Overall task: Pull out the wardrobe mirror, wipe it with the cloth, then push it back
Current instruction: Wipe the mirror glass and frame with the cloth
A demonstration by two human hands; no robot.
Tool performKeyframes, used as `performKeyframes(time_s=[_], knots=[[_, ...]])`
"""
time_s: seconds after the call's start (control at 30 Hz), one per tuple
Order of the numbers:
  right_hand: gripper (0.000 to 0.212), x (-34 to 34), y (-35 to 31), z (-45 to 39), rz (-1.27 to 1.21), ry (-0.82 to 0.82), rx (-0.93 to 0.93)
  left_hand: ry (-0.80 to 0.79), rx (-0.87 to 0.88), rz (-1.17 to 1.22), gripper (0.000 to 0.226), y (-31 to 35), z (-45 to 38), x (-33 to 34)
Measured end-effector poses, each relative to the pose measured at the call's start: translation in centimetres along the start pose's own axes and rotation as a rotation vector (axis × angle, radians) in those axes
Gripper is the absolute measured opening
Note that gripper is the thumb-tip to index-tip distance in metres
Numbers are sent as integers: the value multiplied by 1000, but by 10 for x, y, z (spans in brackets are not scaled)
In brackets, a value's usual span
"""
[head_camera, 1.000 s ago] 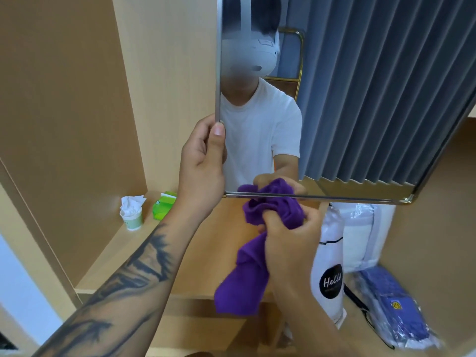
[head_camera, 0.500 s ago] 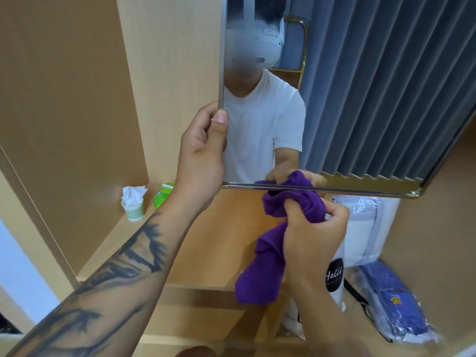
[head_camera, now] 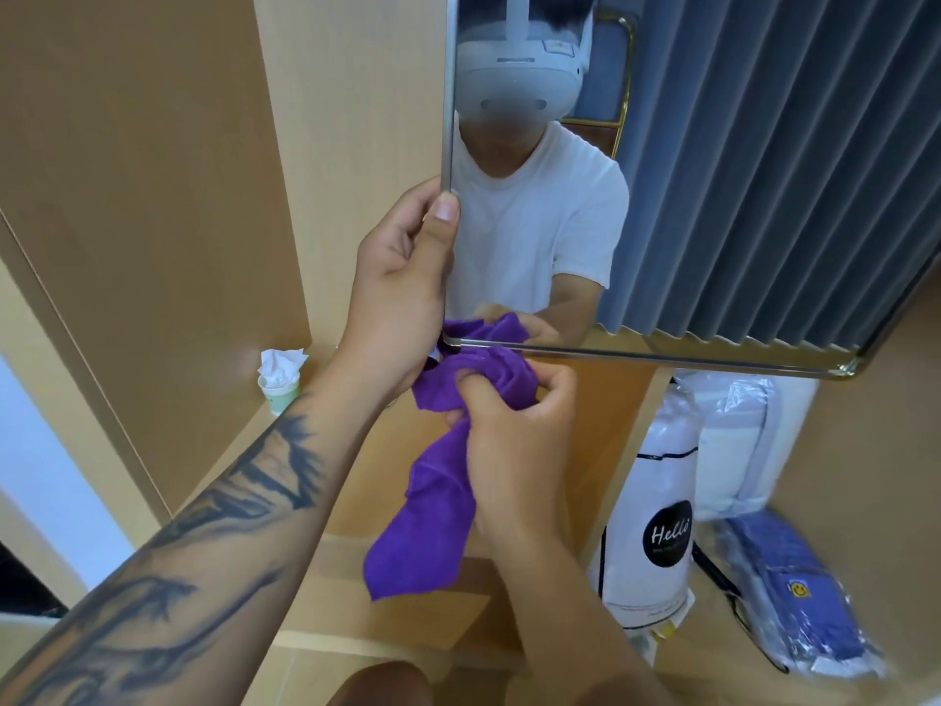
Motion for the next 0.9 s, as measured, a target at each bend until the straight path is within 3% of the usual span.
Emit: performKeyframes(time_s=[0.17,0.27,0.33,0.47,0.6,0.8,0.9], knots=[[40,-59,-18,-13,-28,260,-36,0,27,21,24,1,1,0],[37,-71,-21,-18,-119,329,-31,-1,28,-13,24,4,2,2],[34,-58,-18,-13,-91,311,-17,3,20,-18,22,4,2,2],[32,-3,-5,5,-84,87,58,-39,-2,-23,20,7,1,-1],[32,7,2,3,-165,10,179,-66,11,-52,19,11,0,-2],[32,-30,0,-4,-304,171,213,-77,42,-81,21,14,1,-1],[30,-1,10,6,-451,91,335,-105,20,-116,19,15,-2,-4]])
Point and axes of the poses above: each hand's wrist, its own z-axis away from the middle knuckle, its own x-axis out of the palm, y = z × x, the point moved 8 cm from there along -z, towards the middle knuckle, and after that the axes turned 3 degrees about x, right-handed, at the moved point
